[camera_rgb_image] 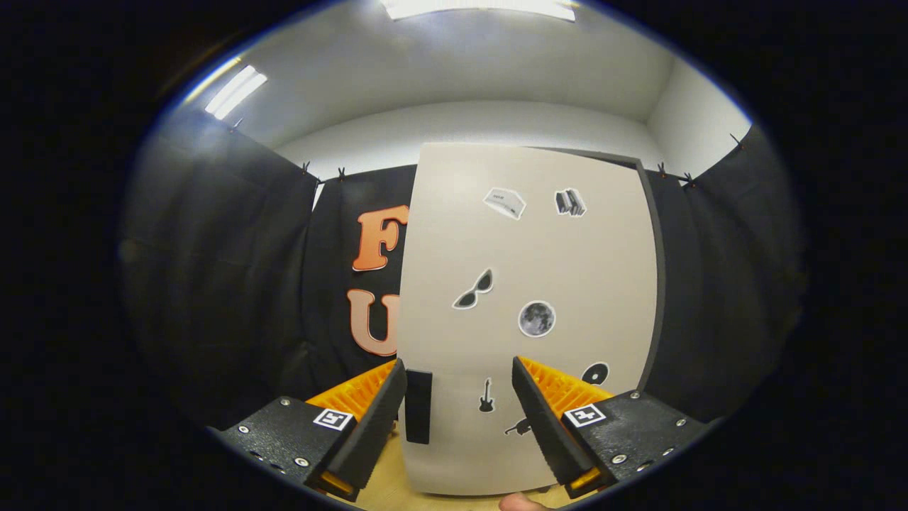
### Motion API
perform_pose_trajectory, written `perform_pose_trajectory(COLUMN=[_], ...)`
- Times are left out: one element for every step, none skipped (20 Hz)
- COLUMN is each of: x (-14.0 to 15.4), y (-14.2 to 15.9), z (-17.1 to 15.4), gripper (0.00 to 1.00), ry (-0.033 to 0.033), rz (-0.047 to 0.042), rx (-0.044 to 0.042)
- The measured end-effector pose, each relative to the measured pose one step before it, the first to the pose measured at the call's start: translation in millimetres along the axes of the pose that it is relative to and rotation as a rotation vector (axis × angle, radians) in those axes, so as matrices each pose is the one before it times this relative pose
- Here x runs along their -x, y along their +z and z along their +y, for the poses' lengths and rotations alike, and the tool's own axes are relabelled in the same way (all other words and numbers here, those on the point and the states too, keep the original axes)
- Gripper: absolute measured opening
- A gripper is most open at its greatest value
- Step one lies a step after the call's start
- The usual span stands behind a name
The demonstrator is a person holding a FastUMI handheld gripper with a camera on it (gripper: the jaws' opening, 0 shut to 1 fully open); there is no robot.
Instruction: Open the shoe cabinet door, grab the shoes and put them into the shoe cabinet, then close the shoe cabinet door.
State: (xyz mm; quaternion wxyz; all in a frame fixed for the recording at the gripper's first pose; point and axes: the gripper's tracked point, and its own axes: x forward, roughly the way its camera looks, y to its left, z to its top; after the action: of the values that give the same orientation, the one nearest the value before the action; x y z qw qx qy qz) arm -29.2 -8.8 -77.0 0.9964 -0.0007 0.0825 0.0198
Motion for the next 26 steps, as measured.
perform_pose_trajectory(x=[3.99, 4.37, 4.75, 6.01, 6.49, 6.03, 7.14, 5.46, 3.76, 5.41, 5.92, 4.18, 3.89, 4.50, 2.89, 2.92, 3.17, 3.90, 2.65, 1.51, 0.90, 2.52, 1.09, 2.73, 2.59, 2.67], y=[8.04, 7.09, 6.55, 5.88, 7.42, 7.79, 8.11, 6.77, 7.83, 7.33, 8.42, 7.07, 5.48, 4.59, 4.84, 6.35, 5.43, 6.10, 6.24, 4.52, 4.73, 5.73, 4.95, 5.61, 6.19, 5.74], z=[0.73, -3.59, -4.10, -5.36, -3.98, -3.27, -5.06, -4.01, -3.39, -3.99, -4.79, -4.15, -4.59, -3.48, -2.76, 0.58, 1.11, 1.90, 1.04, -0.56, -0.46, -0.92, -0.17, 1.15, 1.30, 1.75], gripper=[0.93, 0.93, 0.93, 0.93, 0.93, 0.93, 0.93, 0.93, 0.93, 0.93, 0.93, 0.93, 0.93, 0.93, 0.93, 0.93, 0.93, 0.93, 0.93, 0.93, 0.93, 0.93, 0.93, 0.93, 0.93, 0.93], ry=[-0.01212, -0.00986, -0.00998, -0.00991, -0.00702, -0.00556, -0.00423, -0.00248, -0.00265, -0.00690, -0.00973, -0.00977, -0.01191, -0.00997, -0.00779, 0.00280, 0.00577, 0.00380, -0.00049, -0.00658, -0.00793, -0.00780, -0.00526, -0.00018, 0.00372, 0.00463], rz=[-0.01117, -0.01047, -0.00834, -0.00596, -0.01021, -0.01129, -0.01179, -0.01079, -0.01021, -0.01129, -0.01076, -0.00887, -0.00568, -0.00440, -0.00552, -0.01465, -0.01569, -0.01539, -0.01493, -0.01243, -0.01223, -0.01334, -0.01394, -0.01476, -0.01505, -0.01510], rx=[0.00082, -0.00003, -0.00390, -0.00492, -0.00635, -0.00643, -0.00455, -0.00208, 0.00093, 0.00155, 0.00359, 0.00714, 0.00876, 0.01031, 0.01086, 0.01204, 0.01293, 0.01054, 0.01091, 0.01297, 0.01548, 0.01604, 0.01410, 0.01280, 0.00891, 0.00667])
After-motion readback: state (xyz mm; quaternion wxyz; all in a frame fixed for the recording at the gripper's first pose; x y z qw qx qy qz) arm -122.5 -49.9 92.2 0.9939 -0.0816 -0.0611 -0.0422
